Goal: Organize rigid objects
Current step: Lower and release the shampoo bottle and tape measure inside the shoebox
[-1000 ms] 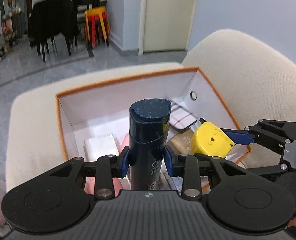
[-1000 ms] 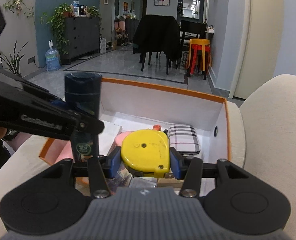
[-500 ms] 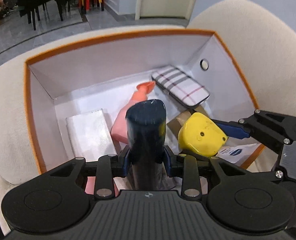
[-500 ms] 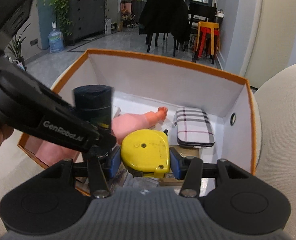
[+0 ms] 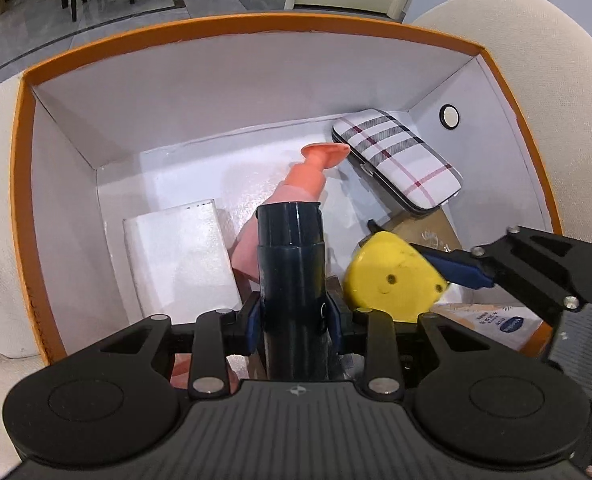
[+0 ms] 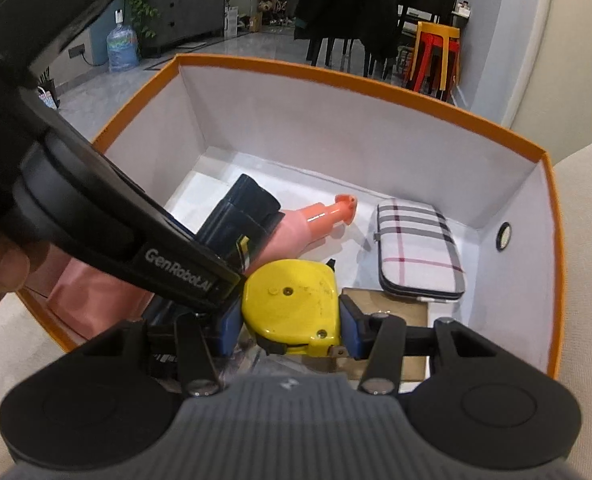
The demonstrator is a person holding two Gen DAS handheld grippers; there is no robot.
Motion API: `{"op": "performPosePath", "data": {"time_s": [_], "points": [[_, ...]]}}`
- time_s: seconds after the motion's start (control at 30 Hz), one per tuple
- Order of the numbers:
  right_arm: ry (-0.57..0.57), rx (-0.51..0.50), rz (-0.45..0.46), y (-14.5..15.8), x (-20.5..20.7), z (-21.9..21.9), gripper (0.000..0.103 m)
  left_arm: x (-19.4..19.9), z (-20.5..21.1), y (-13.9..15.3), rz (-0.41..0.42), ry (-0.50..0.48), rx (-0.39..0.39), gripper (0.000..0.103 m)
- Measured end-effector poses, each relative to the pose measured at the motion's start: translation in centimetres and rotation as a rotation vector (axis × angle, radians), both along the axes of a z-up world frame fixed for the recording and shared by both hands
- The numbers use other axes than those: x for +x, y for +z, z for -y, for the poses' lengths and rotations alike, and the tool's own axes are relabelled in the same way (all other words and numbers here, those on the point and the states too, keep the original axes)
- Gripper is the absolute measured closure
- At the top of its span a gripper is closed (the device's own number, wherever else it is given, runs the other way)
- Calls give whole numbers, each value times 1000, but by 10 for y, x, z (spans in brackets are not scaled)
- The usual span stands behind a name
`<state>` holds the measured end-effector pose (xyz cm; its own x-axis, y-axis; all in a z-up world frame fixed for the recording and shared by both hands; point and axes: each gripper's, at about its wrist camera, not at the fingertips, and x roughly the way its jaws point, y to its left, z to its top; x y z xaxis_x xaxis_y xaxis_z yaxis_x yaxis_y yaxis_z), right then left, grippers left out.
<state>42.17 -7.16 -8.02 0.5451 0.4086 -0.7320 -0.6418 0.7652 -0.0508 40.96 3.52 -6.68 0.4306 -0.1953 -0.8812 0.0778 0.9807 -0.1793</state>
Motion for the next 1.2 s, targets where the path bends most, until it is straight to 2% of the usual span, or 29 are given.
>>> {"op": "performPosePath", "data": {"time_s": [0.07,0.2,0.4,0.67,0.7,0.73,0.8,0.87,1.2], "points": [[9,-21,-2,-3,3,-5,53,-2,-2,1,3,4,11,62],[15,-47,2,-7,9,-13,53,-4,-2,0,12,14,37,62],[25,-99,2,-11,15,-23,53,-5,-8,4,4,54,31,60],[76,-218,24,-13,26,-38,53,-7,-12,9,16,53,28,56],[82,-234,24,-13,27,-40,47,-7,-13,10,18,60,21,56],[83,-247,31,-12,28,-42,37,-7,-15,10,20,66,15,57],[86,-266,73,-9,27,-43,29,-8,-14,12,25,65,14,56],[78,-290,98,-7,28,-42,29,-12,-12,15,31,56,29,56],[63,-309,111,7,20,-31,29,-23,-12,31,52,40,40,55]]}}
